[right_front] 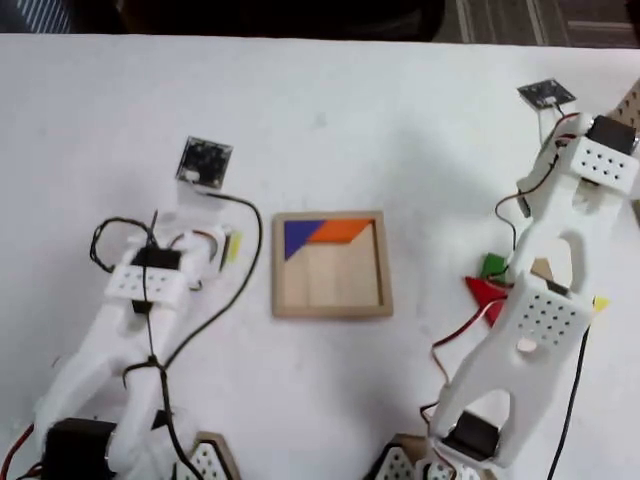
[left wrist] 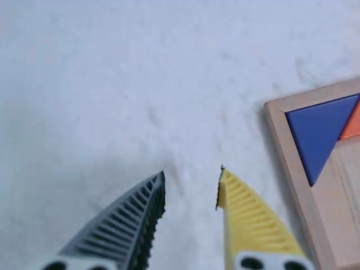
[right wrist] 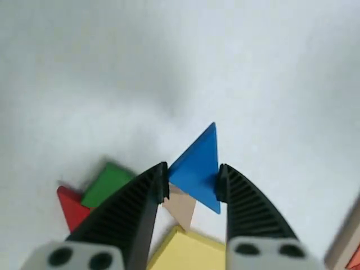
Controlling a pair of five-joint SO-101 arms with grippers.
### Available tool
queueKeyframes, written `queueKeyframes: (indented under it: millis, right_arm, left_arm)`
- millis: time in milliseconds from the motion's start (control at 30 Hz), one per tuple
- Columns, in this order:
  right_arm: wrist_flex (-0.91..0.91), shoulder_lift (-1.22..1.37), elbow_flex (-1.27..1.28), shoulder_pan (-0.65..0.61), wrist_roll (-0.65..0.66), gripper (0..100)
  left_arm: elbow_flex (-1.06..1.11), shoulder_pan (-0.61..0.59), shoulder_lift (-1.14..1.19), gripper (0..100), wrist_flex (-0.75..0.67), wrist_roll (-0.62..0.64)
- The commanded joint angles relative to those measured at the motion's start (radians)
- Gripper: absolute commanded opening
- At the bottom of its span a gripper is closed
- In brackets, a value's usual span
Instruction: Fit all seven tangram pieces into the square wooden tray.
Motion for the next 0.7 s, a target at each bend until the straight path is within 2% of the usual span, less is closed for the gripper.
queueKeyframes:
  millis: [0,233,400,667]
  right_arm:
    - [0.038,-0.17,0.12,0.002,-0.014,9.8]
    - [0.036,-0.404,0.451,-0.084,-0.014,9.8]
    - [0.027,-0.495,0.663,-0.225,-0.02,9.8]
    - [0.027,-0.498,0.732,-0.463,-0.255,9.8]
  left_arm:
    - [-0.008,-0.007,-0.041,19,-0.029,0.005]
    - [-0.008,-0.007,-0.041,18,-0.029,0.005]
    - [-0.006,-0.007,-0.041,18,-0.029,0.005]
    - [-0.005,-0.007,-0.041,18,-0.029,0.005]
